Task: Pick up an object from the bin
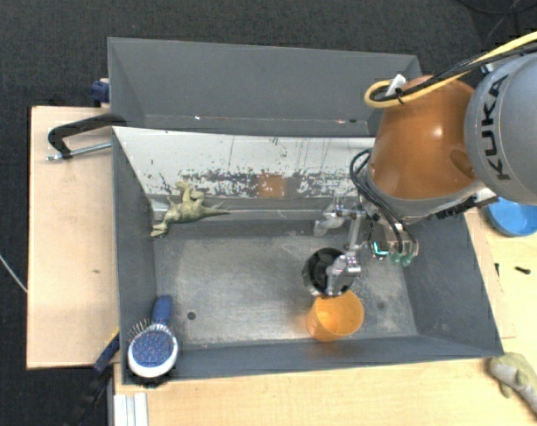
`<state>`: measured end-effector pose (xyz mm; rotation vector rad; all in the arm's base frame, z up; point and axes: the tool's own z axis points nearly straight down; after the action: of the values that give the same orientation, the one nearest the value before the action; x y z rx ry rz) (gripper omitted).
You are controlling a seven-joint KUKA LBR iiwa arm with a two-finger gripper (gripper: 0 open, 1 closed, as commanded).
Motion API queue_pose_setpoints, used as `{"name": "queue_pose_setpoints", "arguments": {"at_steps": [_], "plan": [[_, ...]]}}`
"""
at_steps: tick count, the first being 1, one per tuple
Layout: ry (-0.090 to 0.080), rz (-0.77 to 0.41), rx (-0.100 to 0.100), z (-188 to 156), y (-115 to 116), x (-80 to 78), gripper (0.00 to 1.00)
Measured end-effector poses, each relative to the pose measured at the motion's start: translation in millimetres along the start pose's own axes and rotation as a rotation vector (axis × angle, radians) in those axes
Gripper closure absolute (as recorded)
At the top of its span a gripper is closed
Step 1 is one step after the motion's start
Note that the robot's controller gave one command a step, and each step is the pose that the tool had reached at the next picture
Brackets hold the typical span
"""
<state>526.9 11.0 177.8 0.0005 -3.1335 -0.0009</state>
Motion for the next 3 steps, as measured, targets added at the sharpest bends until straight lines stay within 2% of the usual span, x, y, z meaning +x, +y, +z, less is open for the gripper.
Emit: {"name": "queue_pose_setpoints", "arguments": {"at_steps": [1, 2, 3], "plan": [[-0.022, -0.161, 0.001, 56, -20, 13.9, 0.0], [-0.018, -0.218, 0.002, 60, -21, 15.4, 0.0], [-0.02, -0.487, 0.003, 61, -33, 28.8, 0.0]]}}
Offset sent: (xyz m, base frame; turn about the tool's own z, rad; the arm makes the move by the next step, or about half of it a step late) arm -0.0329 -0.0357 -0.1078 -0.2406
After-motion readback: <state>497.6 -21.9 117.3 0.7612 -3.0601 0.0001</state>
